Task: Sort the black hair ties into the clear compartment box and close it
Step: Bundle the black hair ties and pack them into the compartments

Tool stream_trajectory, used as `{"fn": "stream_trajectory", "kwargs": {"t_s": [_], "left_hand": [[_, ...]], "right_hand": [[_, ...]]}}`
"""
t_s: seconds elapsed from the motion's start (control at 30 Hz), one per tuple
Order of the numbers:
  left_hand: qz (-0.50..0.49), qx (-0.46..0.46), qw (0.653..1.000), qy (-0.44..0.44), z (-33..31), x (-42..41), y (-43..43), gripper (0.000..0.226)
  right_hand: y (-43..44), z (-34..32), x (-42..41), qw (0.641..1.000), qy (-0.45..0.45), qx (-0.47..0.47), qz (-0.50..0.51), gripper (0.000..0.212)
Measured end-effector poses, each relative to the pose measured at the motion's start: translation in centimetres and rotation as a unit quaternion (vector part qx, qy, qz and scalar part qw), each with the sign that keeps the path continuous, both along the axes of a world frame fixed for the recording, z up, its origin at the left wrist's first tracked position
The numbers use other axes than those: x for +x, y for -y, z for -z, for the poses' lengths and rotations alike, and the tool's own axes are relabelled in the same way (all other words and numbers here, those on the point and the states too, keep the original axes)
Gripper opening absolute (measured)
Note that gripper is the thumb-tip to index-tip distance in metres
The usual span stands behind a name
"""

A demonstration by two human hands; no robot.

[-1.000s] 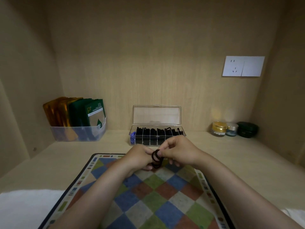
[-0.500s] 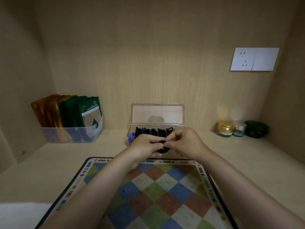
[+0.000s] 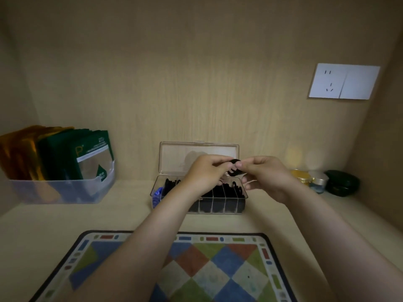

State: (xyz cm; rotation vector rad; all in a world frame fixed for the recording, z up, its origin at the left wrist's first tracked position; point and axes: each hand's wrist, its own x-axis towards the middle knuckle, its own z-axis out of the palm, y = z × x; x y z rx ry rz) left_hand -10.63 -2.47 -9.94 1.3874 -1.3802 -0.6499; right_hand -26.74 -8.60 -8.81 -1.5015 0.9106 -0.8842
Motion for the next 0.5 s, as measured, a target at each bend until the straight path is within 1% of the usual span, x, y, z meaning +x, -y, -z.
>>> {"fn": "stream_trajectory", "kwargs": {"t_s": [0.03, 0.1, 0.2, 0.27, 0.4, 0.5], "left_hand": [[-0.005, 0.004, 0.999, 0.048, 0.2, 0.1, 0.7, 0.032], [-0.020, 0.012, 0.991, 0.129, 0.8, 0.5, 1.9, 0.036], [-0.033, 0.011, 0.980, 0.196, 2.4, 1.2, 2.8, 0.035], [-0.030, 0.004, 0.968, 0.248, 3.3, 1.6, 3.4, 0.034], [-0.032, -0.011, 0.958, 0.285, 4.3, 2.0, 4.0, 0.033], [-0.019, -0.012, 0.956, 0.292, 4.5, 2.1, 4.1, 0.032]], "right_hand": [[0.6, 0.1, 0.0, 0.999, -0.007, -0.012, 0.032, 0.013], [1.7, 0.8, 0.2, 0.993, -0.049, -0.047, 0.092, 0.012], [3.3, 2.3, 0.7, 0.979, -0.125, -0.087, 0.137, 0.017], [4.0, 3.2, 1.1, 0.962, -0.193, -0.120, 0.152, 0.017], [4.3, 3.7, 2.0, 0.922, -0.299, -0.193, 0.154, 0.015], [3.9, 3.7, 2.5, 0.863, -0.412, -0.243, 0.162, 0.017]]}}
